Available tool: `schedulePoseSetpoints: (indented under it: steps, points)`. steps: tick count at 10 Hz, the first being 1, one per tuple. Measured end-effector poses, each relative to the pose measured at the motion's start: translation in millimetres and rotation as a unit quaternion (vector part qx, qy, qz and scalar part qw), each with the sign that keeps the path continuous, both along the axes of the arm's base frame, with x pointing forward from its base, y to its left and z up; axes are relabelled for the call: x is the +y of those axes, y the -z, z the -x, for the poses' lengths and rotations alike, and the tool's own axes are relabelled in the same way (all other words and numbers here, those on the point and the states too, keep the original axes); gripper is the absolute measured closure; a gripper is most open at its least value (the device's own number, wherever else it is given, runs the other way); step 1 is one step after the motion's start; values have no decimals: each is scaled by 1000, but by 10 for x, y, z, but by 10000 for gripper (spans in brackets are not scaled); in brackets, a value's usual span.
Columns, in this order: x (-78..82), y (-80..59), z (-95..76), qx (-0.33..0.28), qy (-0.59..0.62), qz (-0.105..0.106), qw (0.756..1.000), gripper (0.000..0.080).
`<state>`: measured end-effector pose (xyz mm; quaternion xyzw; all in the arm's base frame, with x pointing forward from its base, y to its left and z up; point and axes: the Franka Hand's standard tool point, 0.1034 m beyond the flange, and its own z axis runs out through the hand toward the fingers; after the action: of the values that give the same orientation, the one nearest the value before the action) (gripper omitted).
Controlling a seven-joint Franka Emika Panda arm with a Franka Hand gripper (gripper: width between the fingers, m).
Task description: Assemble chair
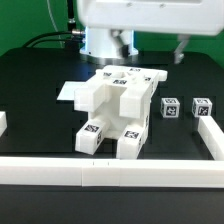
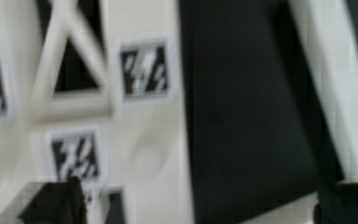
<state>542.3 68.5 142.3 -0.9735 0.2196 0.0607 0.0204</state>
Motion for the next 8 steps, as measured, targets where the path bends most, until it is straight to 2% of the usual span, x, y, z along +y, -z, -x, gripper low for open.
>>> schedulePoseSetpoints:
  steps: [1, 2, 5, 6, 7, 8]
  points:
    - [177, 39, 22, 2, 17, 1, 1000, 151]
    - [280, 68, 30, 1, 28, 0, 1000, 151]
    - [274, 70, 27, -1, 20, 0, 1000, 151]
    - [410, 98, 81, -18, 11, 0, 1000, 151]
    - [619, 130, 171, -24, -8, 12, 1000, 151]
    - [825, 171, 232, -34, -32, 14, 999, 151]
